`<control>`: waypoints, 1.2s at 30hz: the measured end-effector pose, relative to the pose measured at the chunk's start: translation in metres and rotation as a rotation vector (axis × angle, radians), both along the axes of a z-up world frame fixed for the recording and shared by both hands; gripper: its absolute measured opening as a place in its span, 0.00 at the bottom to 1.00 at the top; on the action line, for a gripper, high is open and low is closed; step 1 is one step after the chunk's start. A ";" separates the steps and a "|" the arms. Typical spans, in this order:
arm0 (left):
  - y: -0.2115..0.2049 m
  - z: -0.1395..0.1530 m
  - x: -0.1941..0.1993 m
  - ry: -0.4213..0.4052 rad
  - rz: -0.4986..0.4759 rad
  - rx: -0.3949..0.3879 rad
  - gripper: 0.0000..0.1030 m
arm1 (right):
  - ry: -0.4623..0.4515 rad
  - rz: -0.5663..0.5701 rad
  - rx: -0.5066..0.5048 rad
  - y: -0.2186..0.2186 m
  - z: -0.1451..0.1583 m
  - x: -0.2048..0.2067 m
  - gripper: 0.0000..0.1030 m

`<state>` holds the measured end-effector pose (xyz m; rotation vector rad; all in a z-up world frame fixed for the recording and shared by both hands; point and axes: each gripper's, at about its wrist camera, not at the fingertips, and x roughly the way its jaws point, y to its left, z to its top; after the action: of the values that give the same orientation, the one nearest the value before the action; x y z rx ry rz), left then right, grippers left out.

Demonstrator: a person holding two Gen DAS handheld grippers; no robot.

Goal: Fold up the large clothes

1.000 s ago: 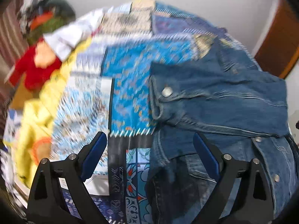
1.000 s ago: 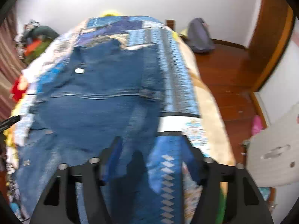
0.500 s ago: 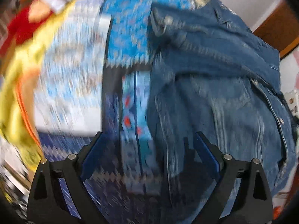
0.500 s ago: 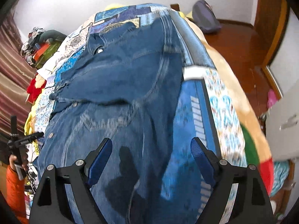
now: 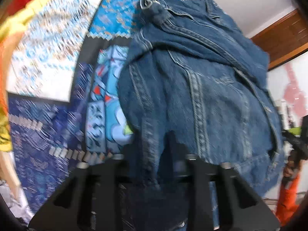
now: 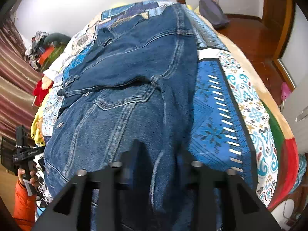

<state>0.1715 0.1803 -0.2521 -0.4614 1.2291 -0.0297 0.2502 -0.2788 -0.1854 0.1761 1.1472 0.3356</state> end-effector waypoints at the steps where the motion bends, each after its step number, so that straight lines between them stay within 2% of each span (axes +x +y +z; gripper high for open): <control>1: -0.002 0.001 0.004 0.001 -0.001 0.008 0.13 | -0.001 0.008 0.007 0.003 0.003 0.003 0.16; 3: -0.005 0.008 0.010 -0.008 -0.007 0.047 0.11 | -0.012 0.027 0.039 0.008 0.011 0.009 0.10; 5: -0.012 0.024 0.015 -0.051 -0.029 0.109 0.11 | -0.047 0.049 0.054 0.012 0.025 0.016 0.09; 6: -0.018 0.041 0.017 -0.098 -0.043 0.149 0.11 | -0.078 0.060 0.044 0.014 0.034 0.019 0.09; 9: -0.022 0.083 0.023 -0.223 -0.038 0.181 0.10 | -0.162 0.082 0.023 0.021 0.058 0.033 0.09; 12: -0.016 0.118 0.033 -0.326 -0.015 0.176 0.10 | -0.231 0.066 -0.008 0.023 0.071 0.052 0.09; 15: -0.004 0.133 0.050 -0.386 0.015 0.226 0.10 | -0.285 0.051 -0.065 0.025 0.075 0.072 0.09; 17: 0.005 0.126 0.062 -0.382 0.051 0.259 0.10 | -0.291 0.015 -0.093 0.020 0.070 0.093 0.09; 21: 0.025 0.076 0.094 -0.256 0.127 0.273 0.10 | -0.241 -0.045 -0.153 0.013 0.041 0.125 0.10; 23: 0.028 0.041 0.102 -0.171 0.125 0.234 0.11 | -0.191 -0.059 -0.170 0.010 0.018 0.138 0.10; 26: 0.023 0.013 0.099 -0.133 0.107 0.234 0.13 | -0.199 -0.050 -0.156 0.007 0.008 0.140 0.10; 30: 0.020 0.011 0.102 -0.133 0.085 0.298 0.22 | -0.196 -0.015 -0.162 0.005 0.014 0.135 0.11; 32: 0.021 0.011 0.101 -0.128 0.074 0.320 0.32 | -0.189 0.004 -0.173 0.004 0.019 0.132 0.12; 35: 0.027 0.010 0.103 -0.122 0.074 0.343 0.44 | -0.226 0.056 -0.241 0.010 0.026 0.117 0.15; 36: 0.029 0.009 0.102 -0.124 0.074 0.348 0.45 | -0.234 0.063 -0.264 0.013 0.027 0.112 0.18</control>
<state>0.2736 0.2088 -0.2429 -0.1974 1.0678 0.2132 0.3620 -0.2661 -0.1583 -0.1295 0.9551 0.2501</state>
